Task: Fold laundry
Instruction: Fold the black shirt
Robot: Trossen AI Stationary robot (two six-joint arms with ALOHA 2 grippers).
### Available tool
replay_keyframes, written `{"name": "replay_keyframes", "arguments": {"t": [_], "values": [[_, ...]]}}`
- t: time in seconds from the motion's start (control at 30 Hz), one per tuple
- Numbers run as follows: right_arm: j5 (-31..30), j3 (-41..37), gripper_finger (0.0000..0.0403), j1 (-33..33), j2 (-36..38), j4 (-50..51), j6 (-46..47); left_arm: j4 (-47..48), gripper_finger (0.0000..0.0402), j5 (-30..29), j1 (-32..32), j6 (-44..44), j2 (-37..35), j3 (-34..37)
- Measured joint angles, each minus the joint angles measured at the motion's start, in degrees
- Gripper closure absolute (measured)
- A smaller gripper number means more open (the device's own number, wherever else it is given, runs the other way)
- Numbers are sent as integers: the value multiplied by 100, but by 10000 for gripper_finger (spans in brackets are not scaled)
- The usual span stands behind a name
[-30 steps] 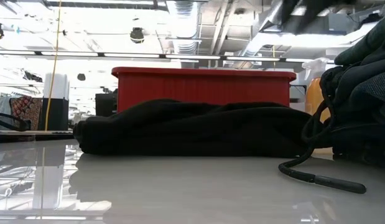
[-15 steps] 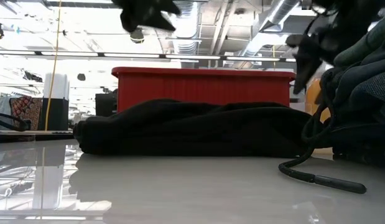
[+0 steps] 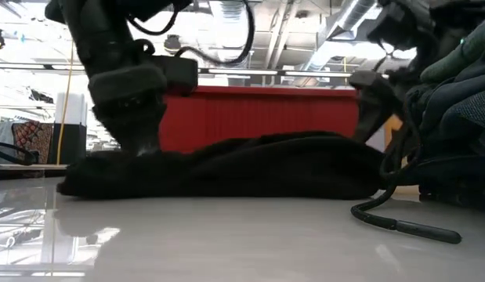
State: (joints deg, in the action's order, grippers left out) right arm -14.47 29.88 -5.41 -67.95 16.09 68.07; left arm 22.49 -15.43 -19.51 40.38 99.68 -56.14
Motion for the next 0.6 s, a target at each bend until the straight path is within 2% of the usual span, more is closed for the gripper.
{"name": "replay_keyframes", "arguments": {"t": [0.17, 0.4, 0.6], "values": [[93, -170, 73, -170, -547, -895, -113, 155, 161, 0, -16, 375, 41, -11], [140, -168, 73, -295, -1079, -2372, -339, -113, 161, -130, -4, 12, 50, -4], [413, -168, 92, -271, -1550, -2859, -203, 48, 161, -134, 24, -207, 50, -4]]}}
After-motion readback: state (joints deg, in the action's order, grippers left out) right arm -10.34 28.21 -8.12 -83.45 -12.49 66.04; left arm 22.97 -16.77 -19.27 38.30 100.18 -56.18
